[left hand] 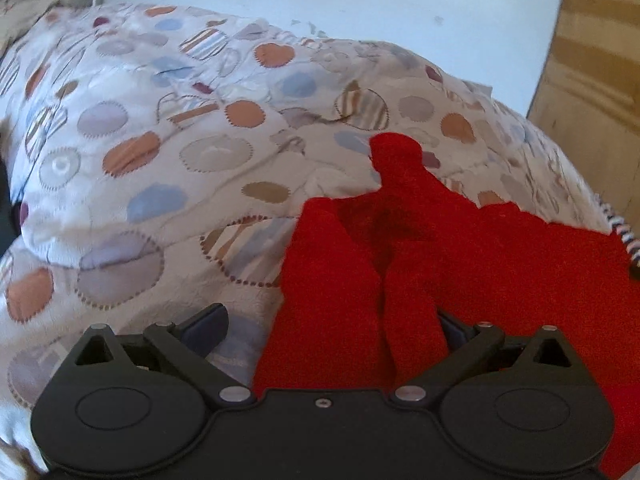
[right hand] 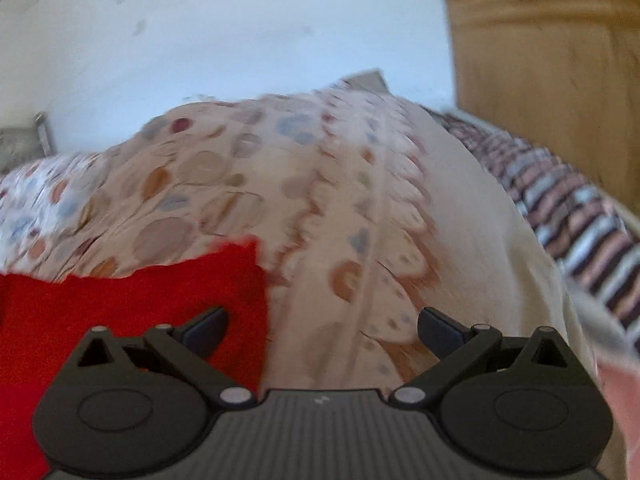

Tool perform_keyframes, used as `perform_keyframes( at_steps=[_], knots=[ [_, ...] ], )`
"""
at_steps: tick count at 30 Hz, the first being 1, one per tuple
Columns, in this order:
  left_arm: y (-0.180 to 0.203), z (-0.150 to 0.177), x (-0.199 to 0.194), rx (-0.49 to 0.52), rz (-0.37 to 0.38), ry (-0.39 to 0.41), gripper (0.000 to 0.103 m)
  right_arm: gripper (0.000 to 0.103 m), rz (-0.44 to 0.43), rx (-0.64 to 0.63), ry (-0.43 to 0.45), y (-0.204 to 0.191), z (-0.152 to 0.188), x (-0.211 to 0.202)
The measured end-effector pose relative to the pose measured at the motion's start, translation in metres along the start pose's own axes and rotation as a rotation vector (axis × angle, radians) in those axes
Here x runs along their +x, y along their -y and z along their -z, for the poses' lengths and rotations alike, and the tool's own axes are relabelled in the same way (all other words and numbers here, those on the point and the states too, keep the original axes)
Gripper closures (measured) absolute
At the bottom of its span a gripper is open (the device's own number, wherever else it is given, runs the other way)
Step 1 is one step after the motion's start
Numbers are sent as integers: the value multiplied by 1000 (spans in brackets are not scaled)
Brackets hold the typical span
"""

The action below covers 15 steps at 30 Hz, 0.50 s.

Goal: Fold small clothes

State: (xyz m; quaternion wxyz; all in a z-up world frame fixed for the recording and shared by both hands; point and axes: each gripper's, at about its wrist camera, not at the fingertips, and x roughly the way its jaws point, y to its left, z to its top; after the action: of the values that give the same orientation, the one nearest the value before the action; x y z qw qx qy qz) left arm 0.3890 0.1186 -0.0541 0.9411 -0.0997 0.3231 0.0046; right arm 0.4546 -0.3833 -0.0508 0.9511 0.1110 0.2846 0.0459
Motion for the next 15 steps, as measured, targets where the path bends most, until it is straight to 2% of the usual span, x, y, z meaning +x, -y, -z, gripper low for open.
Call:
perform_keyframes(
  at_steps=[4,9,12,15],
  knots=[
    [2,-1,-10,-2,15,42,7,0,-26,32,29,6,0,-10],
    [17,-7,-36,105,35,169,11,0,-37,-7,59,-3,1,-30],
    [27,-19,-32,155,50,161,12,0,-47,-12,68,-8,2,-42],
    [31,-34,-15,139,75,111,29,0,-69,-18,74,-14,5,-53]
  ],
)
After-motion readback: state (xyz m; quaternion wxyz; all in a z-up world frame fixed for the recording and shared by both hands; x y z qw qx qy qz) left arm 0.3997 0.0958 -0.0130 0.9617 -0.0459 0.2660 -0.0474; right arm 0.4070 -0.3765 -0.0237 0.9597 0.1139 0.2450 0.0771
